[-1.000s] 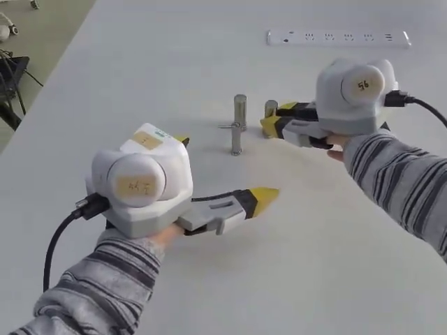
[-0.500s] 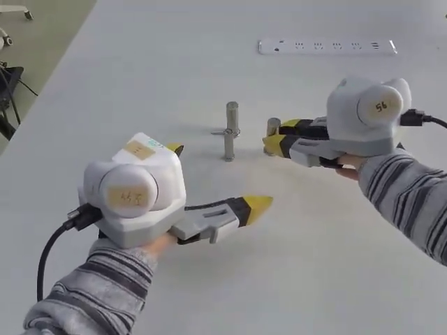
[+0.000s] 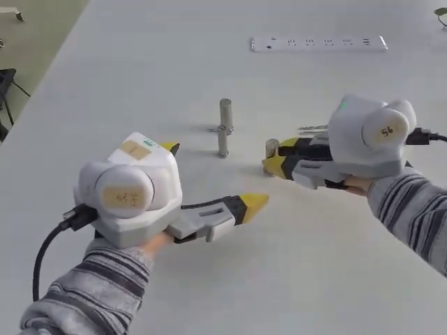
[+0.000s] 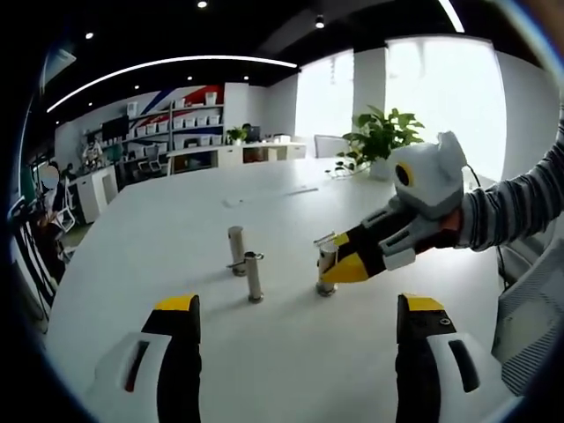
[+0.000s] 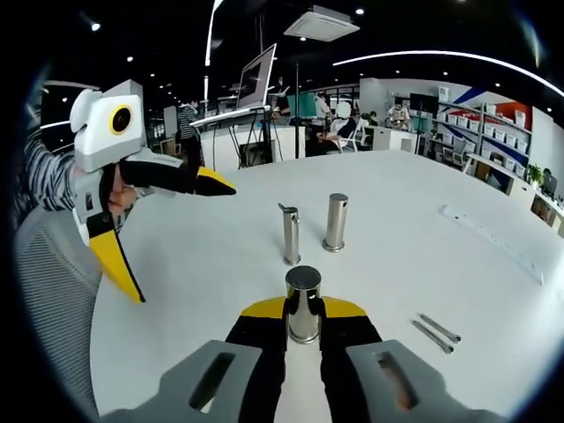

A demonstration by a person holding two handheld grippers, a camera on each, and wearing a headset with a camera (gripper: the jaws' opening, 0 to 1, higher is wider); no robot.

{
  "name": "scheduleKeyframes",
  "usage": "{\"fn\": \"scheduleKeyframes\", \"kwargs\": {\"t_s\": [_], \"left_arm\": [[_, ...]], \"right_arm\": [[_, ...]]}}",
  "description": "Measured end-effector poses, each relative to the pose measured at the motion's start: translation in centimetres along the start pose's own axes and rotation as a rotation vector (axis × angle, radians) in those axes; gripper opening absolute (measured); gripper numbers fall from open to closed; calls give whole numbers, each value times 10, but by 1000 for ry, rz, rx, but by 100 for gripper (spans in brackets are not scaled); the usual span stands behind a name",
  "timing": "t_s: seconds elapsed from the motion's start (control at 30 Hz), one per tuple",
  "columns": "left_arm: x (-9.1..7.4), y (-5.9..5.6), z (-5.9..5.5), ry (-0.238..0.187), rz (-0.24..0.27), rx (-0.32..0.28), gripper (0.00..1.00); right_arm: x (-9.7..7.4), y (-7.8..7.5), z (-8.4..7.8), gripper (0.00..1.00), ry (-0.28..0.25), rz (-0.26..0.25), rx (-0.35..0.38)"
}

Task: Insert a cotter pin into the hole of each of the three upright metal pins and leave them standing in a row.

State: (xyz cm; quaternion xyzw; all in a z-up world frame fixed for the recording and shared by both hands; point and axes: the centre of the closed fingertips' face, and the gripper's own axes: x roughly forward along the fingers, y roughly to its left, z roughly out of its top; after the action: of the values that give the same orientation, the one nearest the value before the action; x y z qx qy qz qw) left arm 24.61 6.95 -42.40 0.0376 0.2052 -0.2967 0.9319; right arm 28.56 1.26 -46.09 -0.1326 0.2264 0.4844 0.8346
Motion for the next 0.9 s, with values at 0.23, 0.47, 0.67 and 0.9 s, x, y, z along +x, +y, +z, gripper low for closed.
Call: {"fn": "scheduleKeyframes", "kwargs": {"t_s": [0.23, 0.47, 0.67, 0.9], "left_arm": [[0, -1, -1, 3, -3, 5, 91], [1, -3, -3, 9, -8, 11, 91], [1, -5, -3, 11, -12, 16, 92], [0, -4, -1, 7, -2, 13, 94]], "right_arm": [[-1, 2, -2, 8, -9, -25, 21], [-2, 2, -2, 8, -29, -24, 33], [-1, 2, -1, 9, -27, -15, 24], [-7, 0, -1, 21, -12, 10, 49]]}}
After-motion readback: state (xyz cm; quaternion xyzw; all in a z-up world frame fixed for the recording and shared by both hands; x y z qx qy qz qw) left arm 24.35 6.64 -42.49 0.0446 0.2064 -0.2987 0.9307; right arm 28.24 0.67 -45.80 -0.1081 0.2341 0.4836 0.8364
